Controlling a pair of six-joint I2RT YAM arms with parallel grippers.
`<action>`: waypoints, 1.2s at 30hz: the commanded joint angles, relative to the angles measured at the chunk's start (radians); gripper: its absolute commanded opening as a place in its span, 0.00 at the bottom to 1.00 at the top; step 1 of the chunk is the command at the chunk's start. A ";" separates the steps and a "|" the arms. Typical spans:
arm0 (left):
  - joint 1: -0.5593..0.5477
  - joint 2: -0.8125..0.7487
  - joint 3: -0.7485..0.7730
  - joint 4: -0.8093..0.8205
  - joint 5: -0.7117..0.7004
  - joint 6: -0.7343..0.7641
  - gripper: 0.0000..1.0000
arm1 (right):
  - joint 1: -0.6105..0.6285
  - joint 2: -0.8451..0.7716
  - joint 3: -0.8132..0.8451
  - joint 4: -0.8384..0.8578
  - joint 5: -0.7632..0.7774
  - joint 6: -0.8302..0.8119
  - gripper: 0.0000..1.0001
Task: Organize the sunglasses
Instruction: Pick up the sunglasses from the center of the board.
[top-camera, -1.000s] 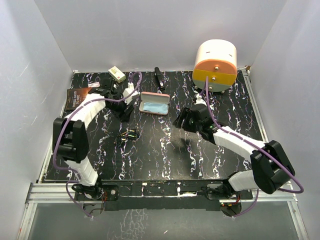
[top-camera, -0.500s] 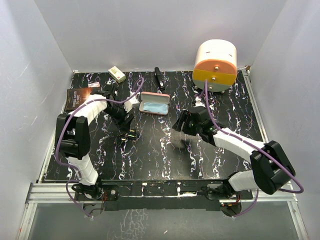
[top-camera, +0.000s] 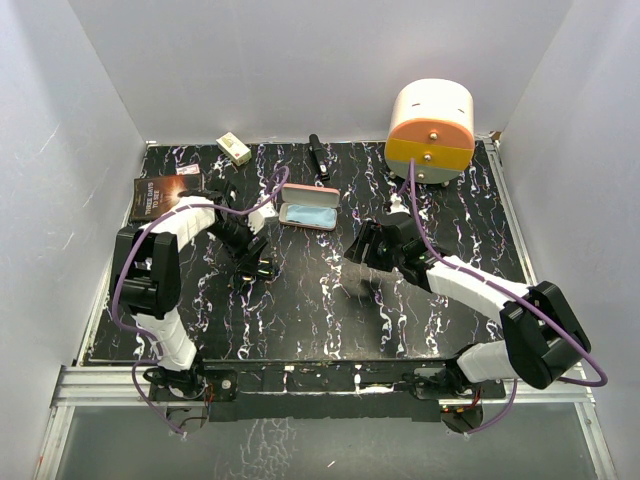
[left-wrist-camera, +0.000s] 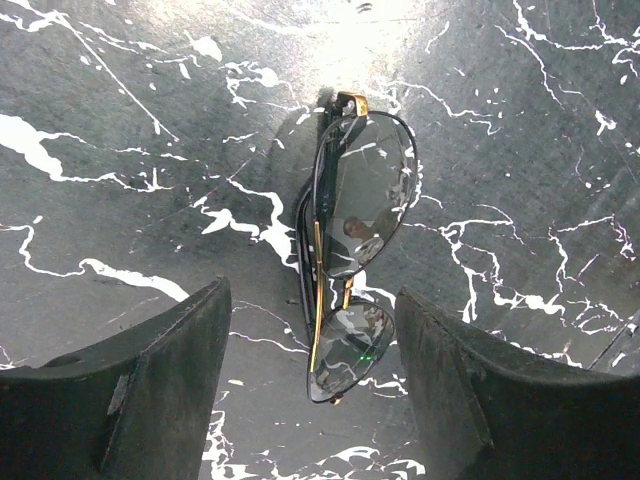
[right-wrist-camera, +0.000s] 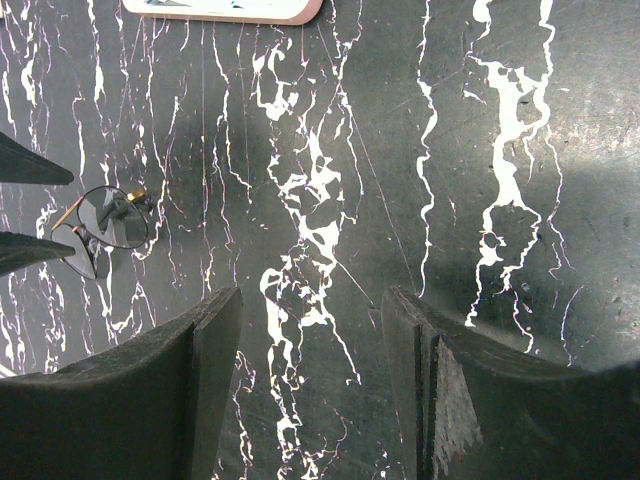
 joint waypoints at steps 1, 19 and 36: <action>0.006 -0.031 0.005 0.016 0.004 -0.004 0.65 | 0.005 -0.010 0.008 0.058 0.004 0.001 0.63; 0.005 0.023 -0.012 0.076 -0.058 -0.023 0.65 | 0.005 0.001 0.011 0.052 0.009 -0.004 0.62; -0.038 0.026 -0.064 0.085 -0.080 -0.015 0.64 | 0.005 0.009 0.018 0.050 0.013 -0.001 0.62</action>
